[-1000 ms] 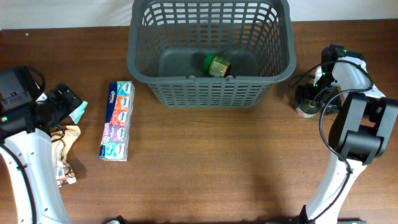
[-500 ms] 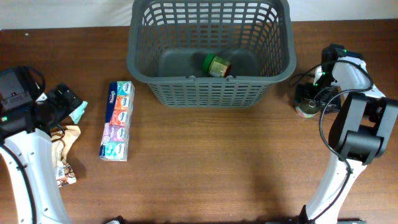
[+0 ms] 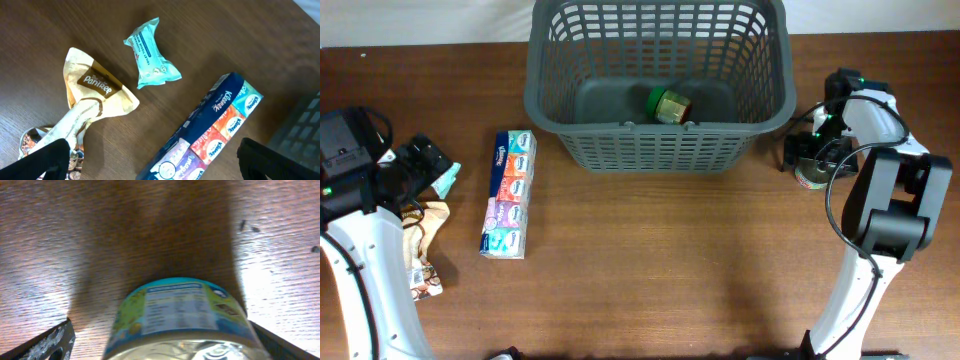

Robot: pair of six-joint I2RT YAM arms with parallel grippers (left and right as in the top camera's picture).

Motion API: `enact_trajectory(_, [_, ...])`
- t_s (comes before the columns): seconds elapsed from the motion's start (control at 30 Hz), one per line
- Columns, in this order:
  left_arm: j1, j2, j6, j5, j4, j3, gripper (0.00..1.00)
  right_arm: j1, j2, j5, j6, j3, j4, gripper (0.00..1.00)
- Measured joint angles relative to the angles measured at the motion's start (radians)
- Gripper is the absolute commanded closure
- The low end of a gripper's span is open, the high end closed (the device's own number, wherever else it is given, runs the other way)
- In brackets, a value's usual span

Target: Pack container

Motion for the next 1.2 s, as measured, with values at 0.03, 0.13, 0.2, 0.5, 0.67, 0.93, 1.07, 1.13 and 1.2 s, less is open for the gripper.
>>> enact_trajectory(0.03, [0.000, 0.000, 0.000, 0.000, 0.000, 0.000, 0.00, 0.005, 0.000, 0.003, -0.001, 0.000, 0.000, 0.01])
enact_trajectory(0.13, [0.000, 0.000, 0.000, 0.000, 0.000, 0.000, 0.00, 0.010, 0.000, 0.008, -0.001, 0.000, -0.001, 0.01])
enact_trajectory(0.2, [0.000, 0.000, 0.000, 0.000, 0.000, 0.000, 0.00, 0.011, 0.000, 0.011, 0.000, 0.000, -0.002, 0.01])
enact_trajectory(0.5, [0.000, 0.000, 0.000, 0.000, 0.000, 0.000, 0.00, 0.011, 0.000, 0.012, 0.000, 0.000, -0.004, 0.01])
enact_trajectory(0.67, [0.000, 0.000, 0.000, 0.000, 0.000, 0.000, 0.00, 0.011, 0.000, 0.012, 0.000, 0.000, -0.005, 0.01])
enact_trajectory(0.93, [0.000, 0.000, 0.000, 0.000, 0.000, 0.000, 0.01, 0.005, 0.000, 0.015, 0.000, 0.000, -0.019, 0.01])
enact_trajectory(1.07, [0.000, 0.000, 0.000, 0.000, 0.000, 0.000, 0.00, -0.007, 0.000, 0.017, 0.000, 0.000, -0.032, 0.01])
enact_trajectory(1.13, [0.000, 0.000, 0.000, 0.000, 0.000, 0.000, 0.00, -0.015, 0.000, 0.019, 0.002, 0.000, -0.036, 0.01])
enact_trajectory(1.2, [0.000, 0.000, 0.000, 0.000, 0.000, 0.000, 0.00, -0.024, 0.000, 0.023, 0.002, 0.000, -0.038, 0.01])
